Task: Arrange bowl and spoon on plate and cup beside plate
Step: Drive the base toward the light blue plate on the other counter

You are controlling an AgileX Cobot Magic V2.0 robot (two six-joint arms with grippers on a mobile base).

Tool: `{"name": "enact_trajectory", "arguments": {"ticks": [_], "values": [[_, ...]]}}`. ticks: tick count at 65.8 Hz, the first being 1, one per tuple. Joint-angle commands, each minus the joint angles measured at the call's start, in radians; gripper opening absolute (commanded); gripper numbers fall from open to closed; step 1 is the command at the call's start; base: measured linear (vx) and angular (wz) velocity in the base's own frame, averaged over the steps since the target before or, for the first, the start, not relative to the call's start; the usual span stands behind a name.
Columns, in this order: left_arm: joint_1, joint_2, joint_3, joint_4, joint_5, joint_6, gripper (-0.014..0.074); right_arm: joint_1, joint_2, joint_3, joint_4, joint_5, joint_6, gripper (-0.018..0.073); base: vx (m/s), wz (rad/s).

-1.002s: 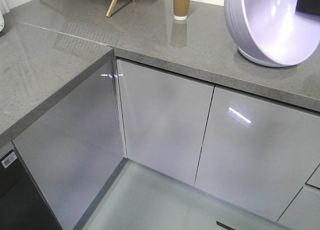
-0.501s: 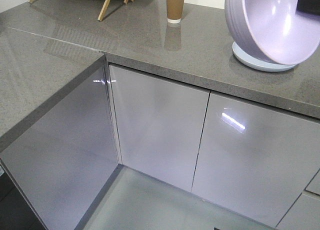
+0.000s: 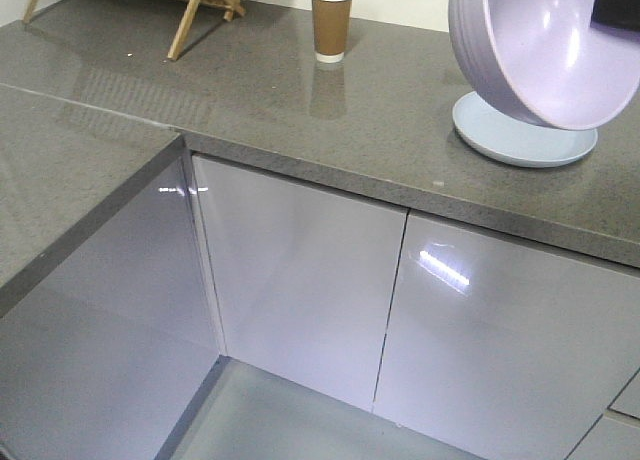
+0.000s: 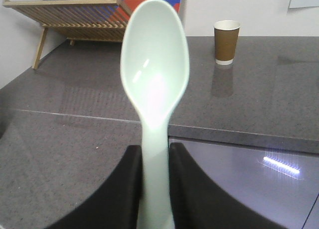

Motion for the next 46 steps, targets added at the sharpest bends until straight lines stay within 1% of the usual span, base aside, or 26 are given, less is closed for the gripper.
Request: {"name": "enact_trajectory", "arguments": {"ticks": [1, 29, 46], "values": [[-0.004, -0.013, -0.027, -0.005, -0.077, -0.001, -0.0006, -0.002, -0.020, -0.028, 0.066, -0.041, -0.006, -0.0006, 0.12, -0.17], [-0.004, -0.013, -0.027, -0.005, -0.077, -0.001, -0.0006, -0.002, -0.020, -0.028, 0.066, -0.041, -0.006, -0.0006, 0.10, -0.21], [-0.004, -0.013, -0.027, -0.005, -0.077, -0.001, -0.0006, -0.002, -0.020, -0.028, 0.066, -0.041, -0.006, -0.0006, 0.07, -0.07]]}}
